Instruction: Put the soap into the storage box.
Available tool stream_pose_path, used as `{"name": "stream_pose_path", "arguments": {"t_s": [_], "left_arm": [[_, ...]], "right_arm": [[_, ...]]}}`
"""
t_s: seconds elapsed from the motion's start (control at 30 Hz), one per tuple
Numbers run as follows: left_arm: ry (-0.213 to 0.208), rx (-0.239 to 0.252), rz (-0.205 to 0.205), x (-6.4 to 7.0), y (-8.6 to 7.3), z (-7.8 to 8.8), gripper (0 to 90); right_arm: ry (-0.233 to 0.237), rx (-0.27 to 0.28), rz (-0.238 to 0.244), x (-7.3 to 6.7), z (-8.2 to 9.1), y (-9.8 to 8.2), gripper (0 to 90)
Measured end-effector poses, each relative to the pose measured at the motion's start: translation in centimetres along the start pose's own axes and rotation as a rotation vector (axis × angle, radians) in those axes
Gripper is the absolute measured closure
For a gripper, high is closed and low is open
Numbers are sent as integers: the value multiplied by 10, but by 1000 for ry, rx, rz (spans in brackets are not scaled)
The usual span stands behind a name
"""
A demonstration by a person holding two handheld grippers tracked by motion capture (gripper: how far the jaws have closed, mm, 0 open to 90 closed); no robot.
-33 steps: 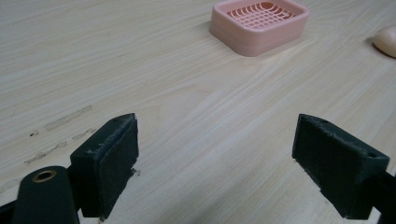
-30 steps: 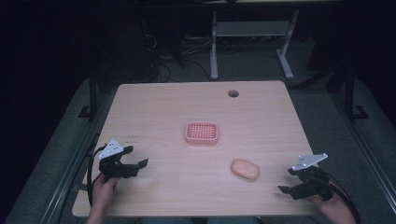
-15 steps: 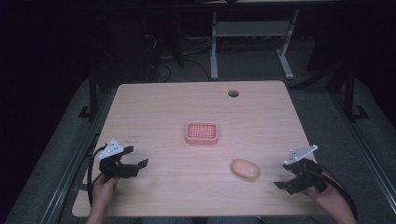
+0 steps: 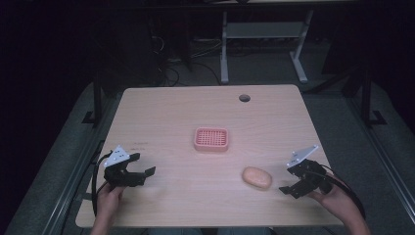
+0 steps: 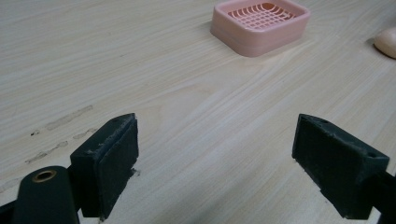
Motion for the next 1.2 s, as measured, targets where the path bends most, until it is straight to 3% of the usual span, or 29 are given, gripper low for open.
{"name": "stream_pose_path", "arguments": {"t_s": [0.43,1.2], "left_arm": [[1,2,-8,-1,0,1,143],[3,9,3,-1,1,1,143]], "right_arm": [[5,-16,62,-2,-2,21,217],[32,-55,118,-7,-11,46,215]]}}
Point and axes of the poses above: each handheld gripper's, and its own axes: z roughly backward along the jaws, y roughly out of its top, x roughly to its right, the point moved 9 cm from there along -z, roughly forward along the jaws
